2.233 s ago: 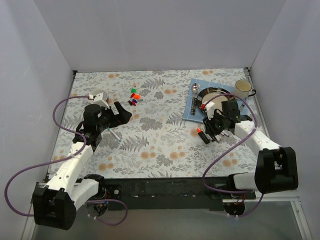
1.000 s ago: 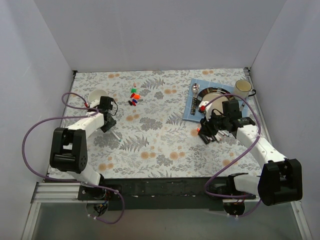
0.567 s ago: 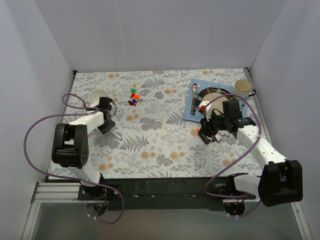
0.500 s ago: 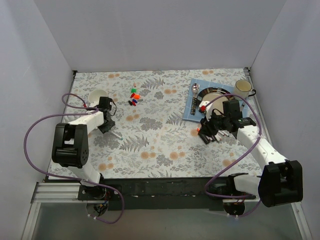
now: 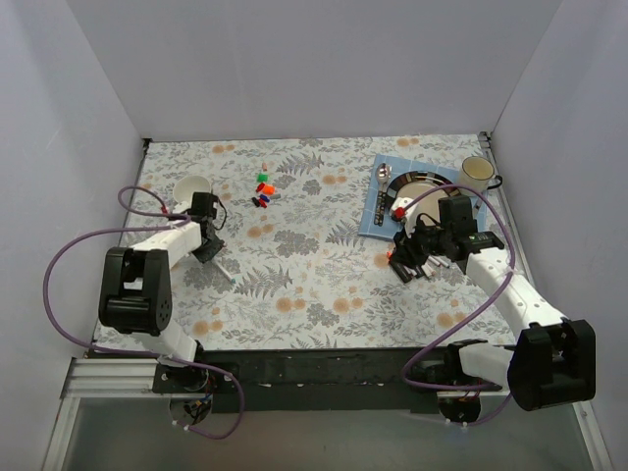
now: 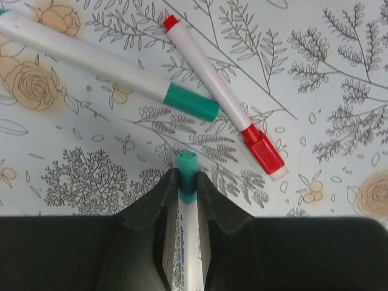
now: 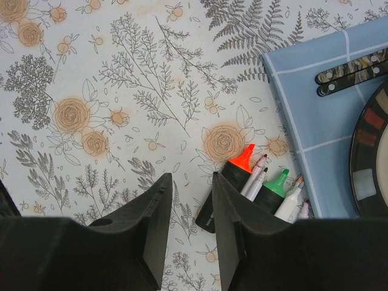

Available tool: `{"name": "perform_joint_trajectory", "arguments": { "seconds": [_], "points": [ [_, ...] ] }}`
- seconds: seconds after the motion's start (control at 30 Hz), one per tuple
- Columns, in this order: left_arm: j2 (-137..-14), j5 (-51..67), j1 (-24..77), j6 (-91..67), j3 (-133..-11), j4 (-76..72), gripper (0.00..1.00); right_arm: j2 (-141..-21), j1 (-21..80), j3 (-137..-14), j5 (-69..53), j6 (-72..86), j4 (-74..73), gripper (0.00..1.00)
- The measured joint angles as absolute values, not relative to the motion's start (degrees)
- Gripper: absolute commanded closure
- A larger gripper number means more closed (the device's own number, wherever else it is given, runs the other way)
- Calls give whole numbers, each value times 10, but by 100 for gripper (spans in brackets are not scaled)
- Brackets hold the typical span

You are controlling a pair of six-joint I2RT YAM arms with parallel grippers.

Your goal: Open the pen caps

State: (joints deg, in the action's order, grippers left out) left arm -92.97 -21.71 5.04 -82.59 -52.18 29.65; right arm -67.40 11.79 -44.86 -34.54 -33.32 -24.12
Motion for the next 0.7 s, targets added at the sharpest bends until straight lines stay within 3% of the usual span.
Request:
{"name": "perform_joint_trajectory", "arguments": {
  "seconds": [0.1, 0.4, 0.53, 0.7],
  "points": [
    [-893, -203, 50, -826, -500, 298, 100, -671, 118, -449, -347, -333, -241, 59],
    [-717, -91, 70, -838, -462, 279, 100, -671, 118, -449, -378, -335, -244, 56],
    [-672, -49, 161, -867, -448, 213, 100, -687, 121, -449, -446, -333, -256, 38],
    [-709, -37, 321, -905, -439, 86, 100, -747, 140, -449, -571, -321, -269, 34]
  ]
}}
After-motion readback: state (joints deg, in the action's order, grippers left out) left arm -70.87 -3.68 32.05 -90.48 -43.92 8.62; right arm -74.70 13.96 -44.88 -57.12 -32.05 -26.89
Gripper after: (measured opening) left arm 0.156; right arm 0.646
